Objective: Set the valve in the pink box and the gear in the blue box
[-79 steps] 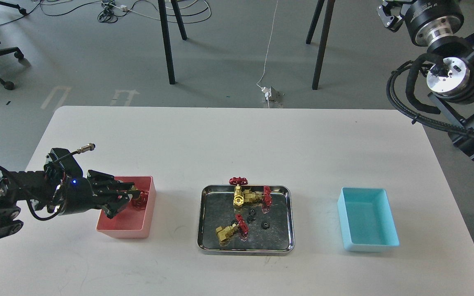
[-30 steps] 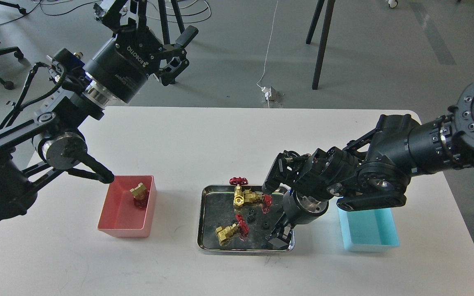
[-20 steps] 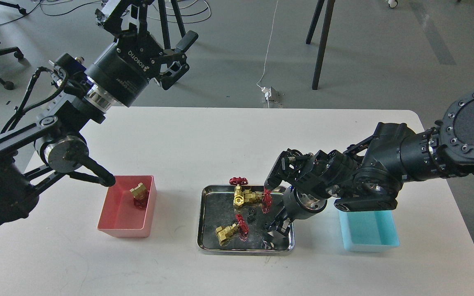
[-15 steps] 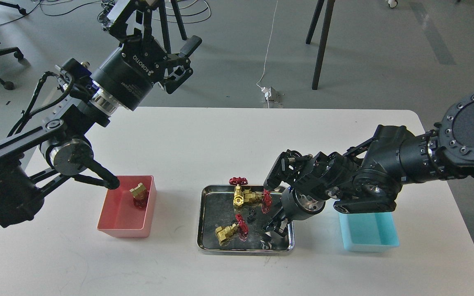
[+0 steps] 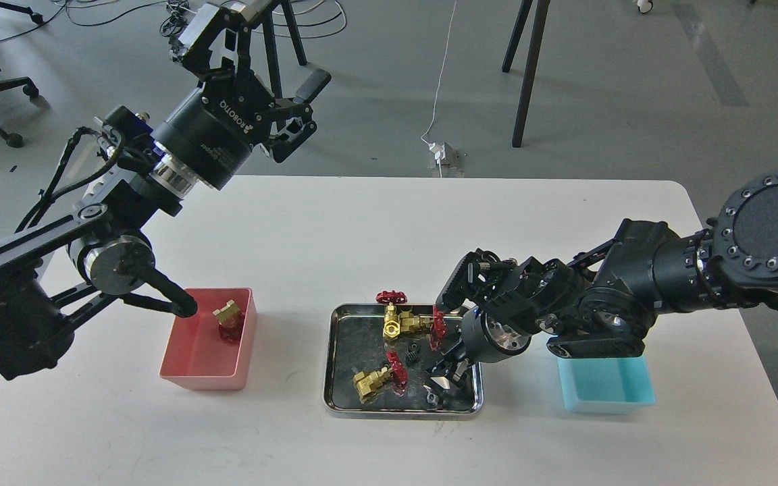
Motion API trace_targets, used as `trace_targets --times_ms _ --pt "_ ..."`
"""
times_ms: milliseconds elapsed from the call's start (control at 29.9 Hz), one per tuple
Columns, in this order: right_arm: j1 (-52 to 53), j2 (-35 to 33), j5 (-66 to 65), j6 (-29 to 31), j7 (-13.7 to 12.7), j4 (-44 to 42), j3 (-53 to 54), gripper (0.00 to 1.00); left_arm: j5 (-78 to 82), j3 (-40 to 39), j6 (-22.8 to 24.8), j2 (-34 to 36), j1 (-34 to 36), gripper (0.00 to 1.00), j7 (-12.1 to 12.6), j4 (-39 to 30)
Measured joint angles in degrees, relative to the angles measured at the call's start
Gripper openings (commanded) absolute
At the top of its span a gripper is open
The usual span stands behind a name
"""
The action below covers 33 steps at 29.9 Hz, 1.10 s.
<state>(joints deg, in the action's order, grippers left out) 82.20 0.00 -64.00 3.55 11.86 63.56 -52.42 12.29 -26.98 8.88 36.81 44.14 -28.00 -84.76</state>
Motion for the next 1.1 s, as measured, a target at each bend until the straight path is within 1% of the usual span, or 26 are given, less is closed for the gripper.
trace_targets --times_ms 401,936,1103 --pt "-0.05 0.00 3.15 -0.06 0.42 0.22 -0.02 0.62 0.02 0.00 0.00 -1.03 -0.90 0.99 0.00 0.73" --pt "-0.80 0.00 3.12 -0.28 0.64 -0.11 -0.47 0.62 0.05 0.00 0.10 -2.15 -1.16 0.99 0.00 1.11" --pt "-1.04 0.00 3.13 -0.35 0.77 -0.09 -0.49 0.60 0.10 0.00 0.27 -2.25 -1.55 0.99 0.00 1.12"
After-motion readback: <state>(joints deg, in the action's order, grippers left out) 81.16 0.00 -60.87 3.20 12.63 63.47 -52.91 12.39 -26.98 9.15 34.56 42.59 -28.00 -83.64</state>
